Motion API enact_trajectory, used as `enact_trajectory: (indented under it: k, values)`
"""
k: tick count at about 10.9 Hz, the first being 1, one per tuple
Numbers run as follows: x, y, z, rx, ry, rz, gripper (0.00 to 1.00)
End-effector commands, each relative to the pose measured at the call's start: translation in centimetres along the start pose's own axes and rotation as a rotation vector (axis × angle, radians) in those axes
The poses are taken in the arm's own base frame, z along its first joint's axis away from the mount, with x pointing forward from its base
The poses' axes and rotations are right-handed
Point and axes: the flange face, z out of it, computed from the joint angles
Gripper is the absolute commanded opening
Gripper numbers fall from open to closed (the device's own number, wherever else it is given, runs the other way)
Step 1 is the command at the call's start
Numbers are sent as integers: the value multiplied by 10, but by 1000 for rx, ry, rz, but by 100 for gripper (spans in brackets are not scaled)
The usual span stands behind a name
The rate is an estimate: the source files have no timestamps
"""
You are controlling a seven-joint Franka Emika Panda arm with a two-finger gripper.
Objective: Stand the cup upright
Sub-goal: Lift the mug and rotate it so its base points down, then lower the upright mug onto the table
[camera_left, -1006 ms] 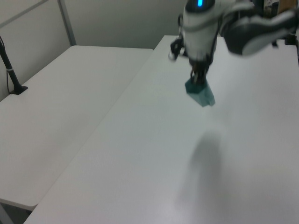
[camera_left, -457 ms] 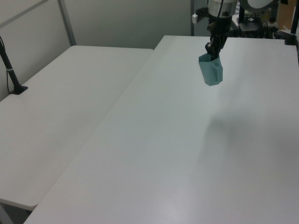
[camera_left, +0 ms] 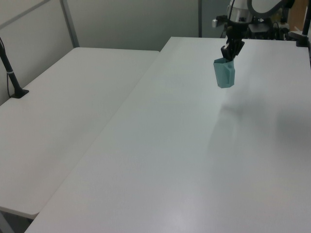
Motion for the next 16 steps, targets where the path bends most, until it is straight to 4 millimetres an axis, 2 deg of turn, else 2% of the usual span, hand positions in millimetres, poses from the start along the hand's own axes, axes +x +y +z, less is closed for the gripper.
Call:
enact_trajectory:
  k: [1, 4, 12, 13, 16]
  values:
    - [-16, 0, 29, 34, 49, -9, 0]
    - [-29, 0, 52, 20, 31, -22, 0]
    - [-33, -28, 80, 5, 53, -66, 0]
    - [-32, -28, 80, 4, 52, -66, 6]
    - [-30, -25, 77, 3, 46, -61, 57]
